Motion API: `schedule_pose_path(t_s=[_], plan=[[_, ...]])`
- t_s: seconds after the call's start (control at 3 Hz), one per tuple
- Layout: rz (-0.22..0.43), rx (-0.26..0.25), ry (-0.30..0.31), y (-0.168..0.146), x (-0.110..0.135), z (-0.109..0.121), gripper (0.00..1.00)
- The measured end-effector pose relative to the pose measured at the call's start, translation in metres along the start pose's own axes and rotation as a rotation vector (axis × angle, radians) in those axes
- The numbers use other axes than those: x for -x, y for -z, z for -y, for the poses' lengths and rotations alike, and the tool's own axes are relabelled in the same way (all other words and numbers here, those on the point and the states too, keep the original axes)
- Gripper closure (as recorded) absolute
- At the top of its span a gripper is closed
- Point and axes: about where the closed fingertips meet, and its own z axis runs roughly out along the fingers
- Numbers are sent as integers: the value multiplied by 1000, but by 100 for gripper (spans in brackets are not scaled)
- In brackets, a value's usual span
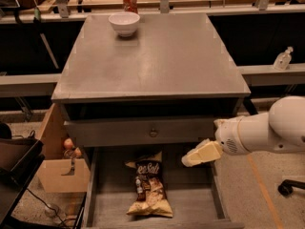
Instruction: Pick brown chip bag from middle drawer and place on counter
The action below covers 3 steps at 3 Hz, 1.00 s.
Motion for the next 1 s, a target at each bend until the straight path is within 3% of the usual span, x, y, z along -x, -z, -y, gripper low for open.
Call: schedule_pose_path(t_s=[0.33, 0.67, 1.0], plan=[[51, -75, -1, -1, 13, 19, 0], [51, -75, 0, -1, 13, 19, 0], [0, -97, -87, -31, -23, 22, 0]])
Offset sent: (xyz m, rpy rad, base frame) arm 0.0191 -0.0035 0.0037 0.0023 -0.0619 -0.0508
